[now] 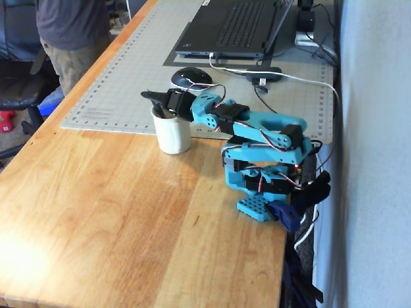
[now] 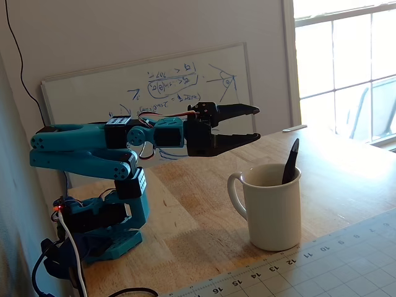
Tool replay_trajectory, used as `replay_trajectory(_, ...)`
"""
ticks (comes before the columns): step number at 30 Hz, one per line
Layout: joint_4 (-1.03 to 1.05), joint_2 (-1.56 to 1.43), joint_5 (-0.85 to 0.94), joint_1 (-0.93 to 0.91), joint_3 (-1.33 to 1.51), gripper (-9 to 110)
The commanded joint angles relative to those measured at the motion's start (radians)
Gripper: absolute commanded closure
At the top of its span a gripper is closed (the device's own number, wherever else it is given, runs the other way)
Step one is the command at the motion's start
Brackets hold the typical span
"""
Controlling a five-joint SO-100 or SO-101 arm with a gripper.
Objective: Grasp a pen and put it in a mug.
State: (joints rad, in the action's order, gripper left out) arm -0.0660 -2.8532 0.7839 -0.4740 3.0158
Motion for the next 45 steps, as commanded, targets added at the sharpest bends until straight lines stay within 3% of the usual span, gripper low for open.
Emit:
replay_trajectory(1, -0.063, 0.055, -0.285, 0.095, -0.107, 80)
replay_trajectory(6, -0.061, 0.074, -0.486, 0.253, -0.104, 86)
replay_trajectory(10, -0.06, 0.041, -0.506, 0.367, -0.089, 96)
replay_trajectory(15, -0.02, -0.002, -0.509, 0.453, -0.034, 97)
replay_trajectory(30, 0.589, -0.318, -0.518, 0.471, 0.012, 96)
replay_trajectory(37, 0.822, -0.383, -0.678, 0.474, 0.017, 96)
replay_trajectory(45, 0.946, -0.388, -0.678, 0.518, 0.126, 97)
